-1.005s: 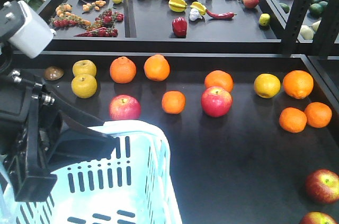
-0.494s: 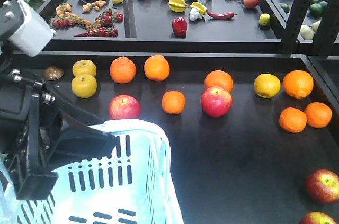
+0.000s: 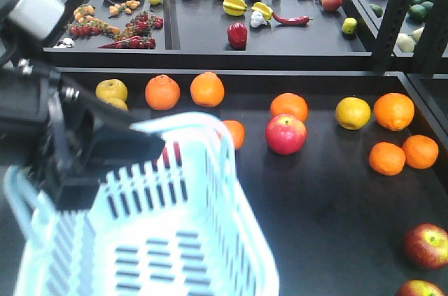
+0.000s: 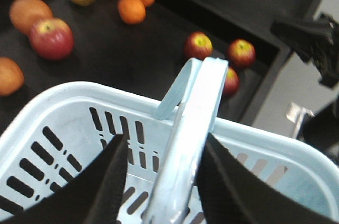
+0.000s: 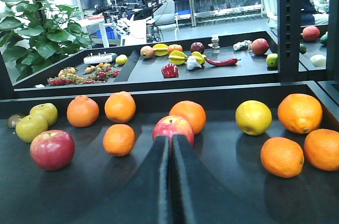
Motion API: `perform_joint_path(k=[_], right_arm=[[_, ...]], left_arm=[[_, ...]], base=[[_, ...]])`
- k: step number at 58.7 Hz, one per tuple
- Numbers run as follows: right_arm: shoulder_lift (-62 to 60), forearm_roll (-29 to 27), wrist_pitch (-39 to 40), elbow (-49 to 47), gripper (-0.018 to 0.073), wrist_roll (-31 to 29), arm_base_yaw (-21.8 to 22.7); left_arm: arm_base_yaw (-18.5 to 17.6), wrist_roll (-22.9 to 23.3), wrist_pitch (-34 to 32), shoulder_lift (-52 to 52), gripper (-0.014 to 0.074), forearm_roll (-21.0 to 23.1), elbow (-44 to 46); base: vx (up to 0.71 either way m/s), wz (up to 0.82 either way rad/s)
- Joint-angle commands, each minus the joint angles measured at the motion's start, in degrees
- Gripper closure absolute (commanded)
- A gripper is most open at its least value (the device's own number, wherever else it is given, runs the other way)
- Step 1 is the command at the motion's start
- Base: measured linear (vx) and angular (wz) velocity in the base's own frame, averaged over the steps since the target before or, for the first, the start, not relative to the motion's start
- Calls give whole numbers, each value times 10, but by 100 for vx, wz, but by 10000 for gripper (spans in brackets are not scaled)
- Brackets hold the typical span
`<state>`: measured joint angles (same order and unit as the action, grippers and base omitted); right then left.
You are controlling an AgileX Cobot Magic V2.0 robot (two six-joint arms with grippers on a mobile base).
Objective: Pick three apples into basket with both arms
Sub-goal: 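Swing the left arm forward and lower the basket onto the table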
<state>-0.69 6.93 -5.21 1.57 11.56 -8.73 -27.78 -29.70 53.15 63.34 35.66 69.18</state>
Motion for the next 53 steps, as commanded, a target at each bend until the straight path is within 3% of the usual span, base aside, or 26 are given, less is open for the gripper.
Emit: perform_joint_path(k=[1, 19, 38, 53], right_arm=[[-7, 3, 43, 8, 567, -3, 3], [-7, 3, 43, 8, 567, -3, 3], [-7, 3, 43, 8, 567, -3, 3], [-7, 3, 43, 8, 567, -3, 3]], left_arm=[[-3, 1, -74, 14, 602, 59, 28], [-3, -121, -70, 185, 602, 161, 165], [-3, -147, 7, 419, 602, 160, 385], [-3, -150, 19, 554, 602, 160, 490]], base=[[0, 0], [0, 0], [0, 0], [0, 0]])
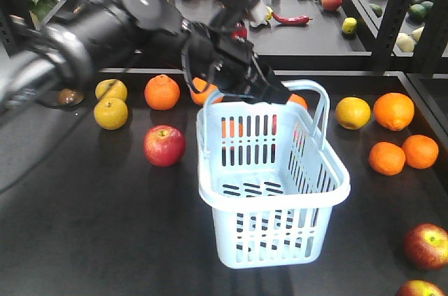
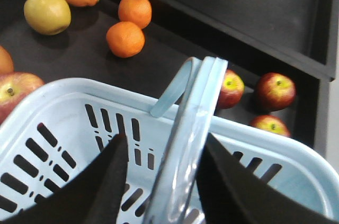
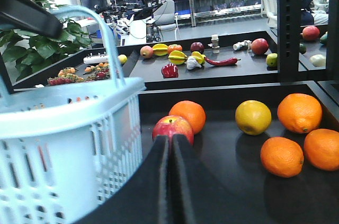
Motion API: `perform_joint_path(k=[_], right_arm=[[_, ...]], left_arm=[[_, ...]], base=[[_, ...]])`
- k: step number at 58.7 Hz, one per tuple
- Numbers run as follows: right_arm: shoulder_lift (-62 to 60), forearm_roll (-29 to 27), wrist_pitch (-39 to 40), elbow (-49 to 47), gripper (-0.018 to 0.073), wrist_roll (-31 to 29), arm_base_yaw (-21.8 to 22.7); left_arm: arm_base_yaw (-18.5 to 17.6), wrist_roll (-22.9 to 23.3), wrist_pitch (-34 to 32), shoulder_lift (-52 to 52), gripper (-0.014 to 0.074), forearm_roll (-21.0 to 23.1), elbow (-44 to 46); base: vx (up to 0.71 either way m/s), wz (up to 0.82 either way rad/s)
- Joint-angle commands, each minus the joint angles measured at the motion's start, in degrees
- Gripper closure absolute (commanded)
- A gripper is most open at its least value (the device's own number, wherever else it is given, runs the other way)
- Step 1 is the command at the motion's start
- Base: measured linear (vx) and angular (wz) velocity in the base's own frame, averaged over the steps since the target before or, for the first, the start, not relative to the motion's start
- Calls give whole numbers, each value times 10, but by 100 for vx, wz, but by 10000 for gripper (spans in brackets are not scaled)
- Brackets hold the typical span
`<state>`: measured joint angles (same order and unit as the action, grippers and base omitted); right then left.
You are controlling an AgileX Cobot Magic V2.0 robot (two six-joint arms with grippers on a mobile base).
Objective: Pick three apples into basket with both arms
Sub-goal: 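Swing the left arm forward and lower the basket onto the table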
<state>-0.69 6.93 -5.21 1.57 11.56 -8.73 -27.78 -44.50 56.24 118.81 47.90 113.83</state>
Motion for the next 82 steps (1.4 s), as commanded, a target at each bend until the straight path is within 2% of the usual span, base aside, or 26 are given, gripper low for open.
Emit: perform_joint_path(k=[1, 15, 29, 43, 53, 65, 70, 82], right_arm=[[-7, 3, 43, 8, 567, -3, 3], [-7, 3, 43, 8, 567, -3, 3], [-7, 3, 43, 8, 567, -3, 3], [-7, 3, 43, 8, 567, -3, 3], [-7, 3, 42, 8, 567, -3, 3], [-7, 3, 42, 8, 567, -3, 3], [-7, 3, 42, 8, 567, -3, 3], [-7, 3, 42, 8, 567, -3, 3]], left_arm=[[-3, -2, -12, 5, 602, 38, 46], [-4, -12, -16, 64, 602, 39, 52], [-4, -12, -16, 68, 595, 65, 52], [-4, -15, -11, 68, 570, 68, 52], [-4, -15, -10, 68, 477, 68, 52], [-4, -9, 13, 68, 281, 69, 52], [-4, -9, 27, 66, 225, 74, 52], [-4, -9, 52, 50, 198, 104, 52]], base=[[0, 0], [0, 0], [0, 0], [0, 0], [0, 0], [0, 0], [0, 0], [0, 0]])
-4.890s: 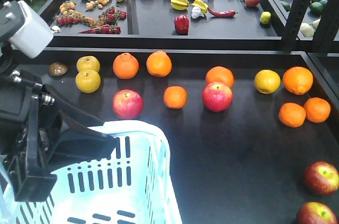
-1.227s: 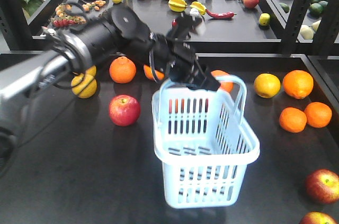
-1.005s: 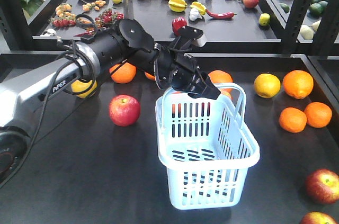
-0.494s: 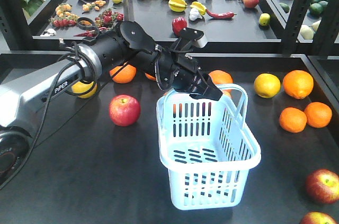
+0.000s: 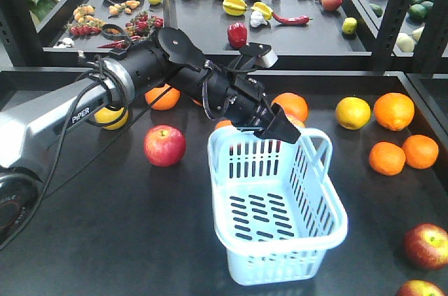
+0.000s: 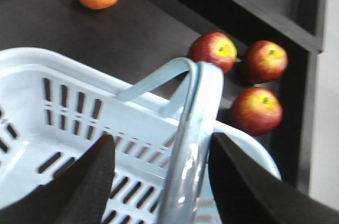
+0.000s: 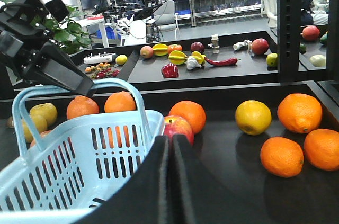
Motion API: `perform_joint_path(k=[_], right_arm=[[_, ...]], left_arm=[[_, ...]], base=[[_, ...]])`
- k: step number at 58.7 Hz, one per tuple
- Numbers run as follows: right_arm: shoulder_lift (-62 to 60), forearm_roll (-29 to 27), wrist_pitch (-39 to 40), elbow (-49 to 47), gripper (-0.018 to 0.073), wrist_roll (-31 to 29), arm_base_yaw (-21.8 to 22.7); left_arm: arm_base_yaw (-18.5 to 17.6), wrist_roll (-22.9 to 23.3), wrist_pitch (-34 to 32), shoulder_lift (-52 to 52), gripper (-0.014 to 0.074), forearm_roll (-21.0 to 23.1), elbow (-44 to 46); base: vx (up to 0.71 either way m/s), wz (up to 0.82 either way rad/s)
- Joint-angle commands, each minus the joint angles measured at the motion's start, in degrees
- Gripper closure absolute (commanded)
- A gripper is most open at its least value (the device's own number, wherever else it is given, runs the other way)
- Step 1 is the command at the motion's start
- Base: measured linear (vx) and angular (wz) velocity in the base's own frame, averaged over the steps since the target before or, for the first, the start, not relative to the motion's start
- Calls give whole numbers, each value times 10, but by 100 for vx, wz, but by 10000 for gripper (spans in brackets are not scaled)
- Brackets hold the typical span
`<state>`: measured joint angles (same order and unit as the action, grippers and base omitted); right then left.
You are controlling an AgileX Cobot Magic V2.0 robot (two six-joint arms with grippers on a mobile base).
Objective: Pick three apples into basket with both arms
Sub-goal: 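Open the left gripper, release the handle and lift the arm away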
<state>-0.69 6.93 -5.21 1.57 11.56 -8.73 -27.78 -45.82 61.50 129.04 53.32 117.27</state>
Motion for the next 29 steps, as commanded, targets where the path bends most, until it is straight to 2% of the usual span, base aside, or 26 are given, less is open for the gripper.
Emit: perform_joint_path(k=[1, 17, 26, 29], right_arm=[[-7, 3, 42, 8, 567, -3, 3], [-7, 3, 42, 8, 567, -3, 3], [-7, 3, 43, 8, 567, -3, 3], [-7, 3, 43, 8, 567, -3, 3]], left_arm=[[-4, 4, 0, -54, 198, 51, 18], [-4, 7, 26, -107, 200, 59, 18], [-4, 71, 99, -143, 255, 58, 18], [-4, 100, 103, -156, 289, 48, 16]], base=[[0, 0], [0, 0], [0, 0], [0, 0]])
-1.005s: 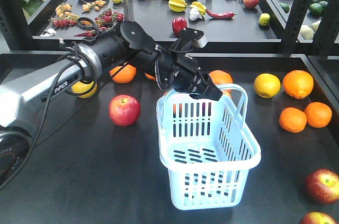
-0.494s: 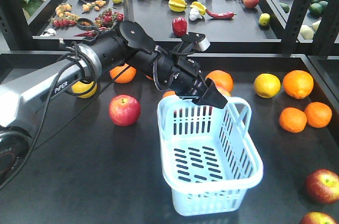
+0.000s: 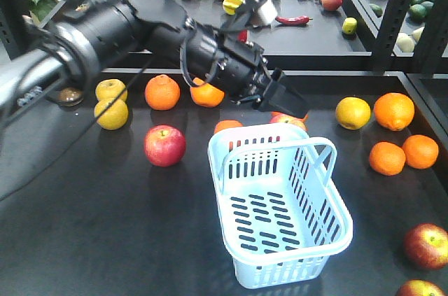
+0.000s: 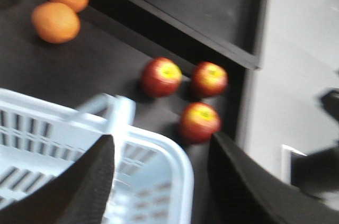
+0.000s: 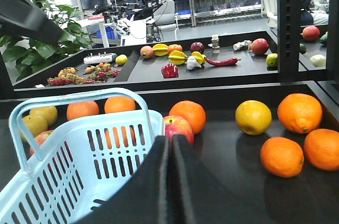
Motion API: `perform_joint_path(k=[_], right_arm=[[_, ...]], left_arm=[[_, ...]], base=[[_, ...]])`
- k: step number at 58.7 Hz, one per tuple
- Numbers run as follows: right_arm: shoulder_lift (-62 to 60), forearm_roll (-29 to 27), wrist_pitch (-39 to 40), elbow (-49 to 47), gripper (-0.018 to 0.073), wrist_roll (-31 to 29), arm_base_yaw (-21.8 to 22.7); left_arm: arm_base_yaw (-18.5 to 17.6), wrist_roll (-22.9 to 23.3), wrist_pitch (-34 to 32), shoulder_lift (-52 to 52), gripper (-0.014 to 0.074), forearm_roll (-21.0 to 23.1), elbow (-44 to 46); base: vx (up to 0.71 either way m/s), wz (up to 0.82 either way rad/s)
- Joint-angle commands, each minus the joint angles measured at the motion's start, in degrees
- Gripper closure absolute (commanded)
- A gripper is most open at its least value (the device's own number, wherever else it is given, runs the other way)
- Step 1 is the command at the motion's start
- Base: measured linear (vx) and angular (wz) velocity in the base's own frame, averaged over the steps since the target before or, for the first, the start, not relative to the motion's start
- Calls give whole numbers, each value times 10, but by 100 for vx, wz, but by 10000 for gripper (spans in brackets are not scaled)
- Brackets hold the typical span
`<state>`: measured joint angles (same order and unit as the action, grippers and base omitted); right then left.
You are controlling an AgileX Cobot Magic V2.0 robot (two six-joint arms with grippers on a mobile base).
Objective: Pick three apples into basket with both arms
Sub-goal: 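Open the left gripper, release the handle and lift the arm away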
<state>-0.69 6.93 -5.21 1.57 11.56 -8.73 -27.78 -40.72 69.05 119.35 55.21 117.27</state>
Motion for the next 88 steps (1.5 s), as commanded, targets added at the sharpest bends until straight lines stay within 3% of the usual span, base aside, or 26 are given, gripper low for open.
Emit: perform_joint_path(k=[1, 4, 9, 21, 32, 49, 72, 88], right_arm=[[-7, 3, 43, 8, 567, -3, 3], [-7, 3, 43, 8, 567, -3, 3], [-7, 3, 43, 8, 567, -3, 3], [-7, 3, 43, 8, 567, -3, 3], [-7, 3, 43, 8, 567, -3, 3], [-7, 3, 42, 8, 567, -3, 3], [-7, 3, 42, 8, 567, -3, 3], [-7, 3, 42, 8, 567, -3, 3]], left_arm=[[-4, 66, 28, -65, 305, 20, 16], [-6, 98, 28, -82, 354, -8, 15], [-10, 101, 28, -111, 433, -38, 15], [-21, 103, 28, -179, 604, -51, 4], [-40, 87, 28, -280, 604, -59, -105], [-49, -10, 15, -455, 604, -66, -377], [-49, -29, -210, -605, 603, -64, -723], [-49, -4, -279, -650, 603, -58, -819]], base=[[0, 0], [0, 0], [0, 0], [0, 0], [0, 0], [0, 0], [0, 0], [0, 0]])
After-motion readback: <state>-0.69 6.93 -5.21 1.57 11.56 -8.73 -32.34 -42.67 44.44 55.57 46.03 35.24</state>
